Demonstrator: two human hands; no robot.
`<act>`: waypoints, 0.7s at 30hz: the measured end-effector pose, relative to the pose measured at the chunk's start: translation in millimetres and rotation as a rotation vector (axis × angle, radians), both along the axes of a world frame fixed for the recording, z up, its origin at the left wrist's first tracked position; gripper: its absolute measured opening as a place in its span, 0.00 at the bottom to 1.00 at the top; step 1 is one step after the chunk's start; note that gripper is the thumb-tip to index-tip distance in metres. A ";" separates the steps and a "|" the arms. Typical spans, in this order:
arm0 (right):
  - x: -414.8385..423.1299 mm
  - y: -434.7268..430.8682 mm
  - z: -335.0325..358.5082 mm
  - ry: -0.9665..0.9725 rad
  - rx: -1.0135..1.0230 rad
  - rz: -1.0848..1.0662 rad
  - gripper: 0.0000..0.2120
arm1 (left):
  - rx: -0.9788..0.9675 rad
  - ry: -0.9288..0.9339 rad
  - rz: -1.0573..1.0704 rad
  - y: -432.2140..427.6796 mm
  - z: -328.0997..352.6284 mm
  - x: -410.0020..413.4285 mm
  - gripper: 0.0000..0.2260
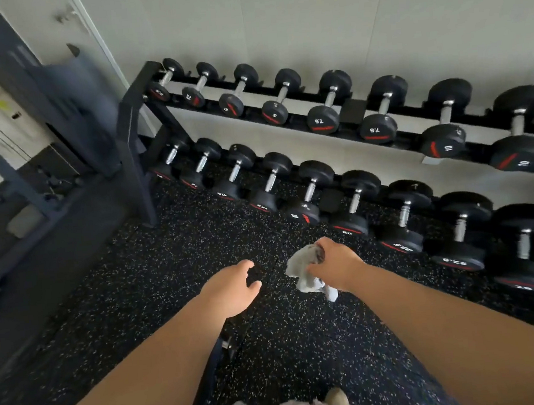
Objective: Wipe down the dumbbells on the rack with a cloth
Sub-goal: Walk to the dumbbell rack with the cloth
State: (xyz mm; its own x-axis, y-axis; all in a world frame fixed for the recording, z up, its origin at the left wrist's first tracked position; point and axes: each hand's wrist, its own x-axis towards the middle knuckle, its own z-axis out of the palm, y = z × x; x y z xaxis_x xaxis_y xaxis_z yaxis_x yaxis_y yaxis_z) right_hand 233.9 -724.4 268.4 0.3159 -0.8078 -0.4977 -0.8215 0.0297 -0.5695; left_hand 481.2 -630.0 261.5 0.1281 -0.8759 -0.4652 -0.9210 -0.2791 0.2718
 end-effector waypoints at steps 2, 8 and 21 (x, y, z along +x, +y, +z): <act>7.7 -24.1 -2.9 -0.006 -0.014 0.021 0.12 | 0.002 0.012 0.037 -14.7 0.4 4.8 0.26; 51.3 -85.3 -9.9 0.072 -0.089 0.087 0.11 | 0.002 0.027 0.122 -63.0 -5.8 40.9 0.27; 209.9 -234.3 -18.9 0.187 -0.049 0.236 0.11 | 0.071 0.099 0.147 -205.7 -28.5 194.4 0.27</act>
State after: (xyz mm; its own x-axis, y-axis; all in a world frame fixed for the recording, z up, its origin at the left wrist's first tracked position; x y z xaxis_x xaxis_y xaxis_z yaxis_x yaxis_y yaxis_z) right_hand 443.8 -958.7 249.5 0.4044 -0.7474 -0.5272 -0.8932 -0.1986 -0.4035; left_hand 675.5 -835.7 233.0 0.2032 -0.8157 -0.5416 -0.8386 -0.4305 0.3338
